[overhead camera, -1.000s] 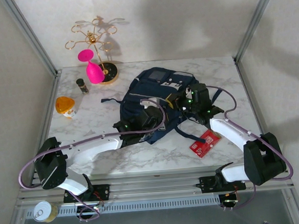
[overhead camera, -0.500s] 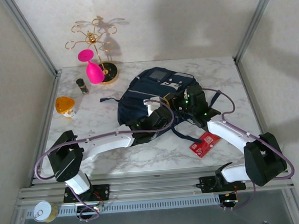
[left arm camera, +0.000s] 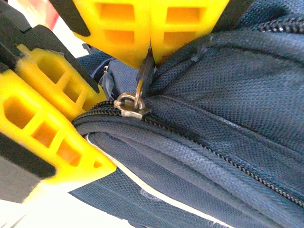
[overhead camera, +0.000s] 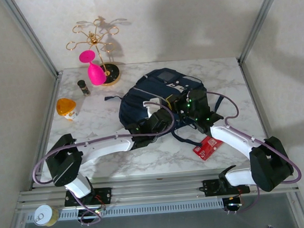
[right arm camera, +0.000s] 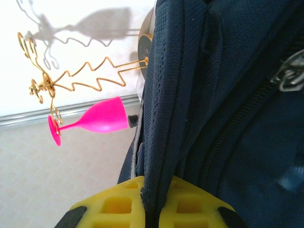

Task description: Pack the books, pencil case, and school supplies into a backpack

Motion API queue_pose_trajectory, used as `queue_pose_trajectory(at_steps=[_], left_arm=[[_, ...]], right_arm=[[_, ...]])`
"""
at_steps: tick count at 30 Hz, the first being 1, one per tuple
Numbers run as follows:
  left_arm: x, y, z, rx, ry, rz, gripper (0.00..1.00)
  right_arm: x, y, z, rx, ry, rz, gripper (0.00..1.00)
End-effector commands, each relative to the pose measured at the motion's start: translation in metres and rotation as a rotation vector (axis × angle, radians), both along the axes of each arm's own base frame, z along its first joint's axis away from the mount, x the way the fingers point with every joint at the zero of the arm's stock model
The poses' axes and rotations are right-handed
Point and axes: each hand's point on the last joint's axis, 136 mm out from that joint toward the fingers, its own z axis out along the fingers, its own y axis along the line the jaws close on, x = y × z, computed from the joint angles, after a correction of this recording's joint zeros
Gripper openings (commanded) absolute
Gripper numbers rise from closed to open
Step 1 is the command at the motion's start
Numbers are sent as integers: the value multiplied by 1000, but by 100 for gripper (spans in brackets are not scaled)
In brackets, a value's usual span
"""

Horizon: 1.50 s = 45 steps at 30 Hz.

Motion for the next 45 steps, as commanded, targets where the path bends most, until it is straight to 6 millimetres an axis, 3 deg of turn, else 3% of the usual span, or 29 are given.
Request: queue_pose_trajectory(at_steps=[1,8,15,26,32,41,43,45], left_arm=[[10,30,20,-26,-21,26,0],[-12,31,11,-4,54,-106,0],[-21,39,3,30,102,-151,0],[-30,57,10,181,74,-246,0],[-37,75,1,228,125,-313,0],[-39,23,27,140,43,-486,0],[-35,18,35,156,-4,-495,12],[-26,19,39,201,-24,-482,18]], right_arm=[[-4,2,51,33,-165,25,0],[0,-1,41,-23,-167,8,0],[4,-10,36,-64,-173,-39,0],[5,-17,35,-138,-201,-49,0],[7,-23,37,-166,-208,-17,0],[5,-7,41,-126,-211,39,0],[5,-4,40,-119,-206,50,0],[6,-3,40,-113,-204,56,0]])
